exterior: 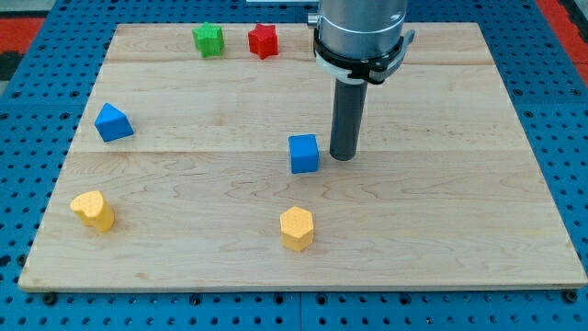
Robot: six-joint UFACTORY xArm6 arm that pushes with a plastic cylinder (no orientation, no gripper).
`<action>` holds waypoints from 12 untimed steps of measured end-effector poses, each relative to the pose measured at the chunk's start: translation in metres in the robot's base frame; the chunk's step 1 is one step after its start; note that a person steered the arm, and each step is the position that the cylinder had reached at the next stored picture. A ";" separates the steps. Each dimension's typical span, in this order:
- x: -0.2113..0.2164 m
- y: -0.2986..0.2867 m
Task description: Put the triangle at the bottom left side of cube
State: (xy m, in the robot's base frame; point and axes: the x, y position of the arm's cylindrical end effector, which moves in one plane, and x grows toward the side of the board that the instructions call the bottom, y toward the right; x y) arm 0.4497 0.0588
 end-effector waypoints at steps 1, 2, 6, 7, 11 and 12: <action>-0.007 0.023; -0.033 0.020; -0.114 -0.227; -0.118 -0.319; -0.020 -0.243; 0.005 -0.235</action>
State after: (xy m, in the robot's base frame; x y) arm 0.4546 -0.1758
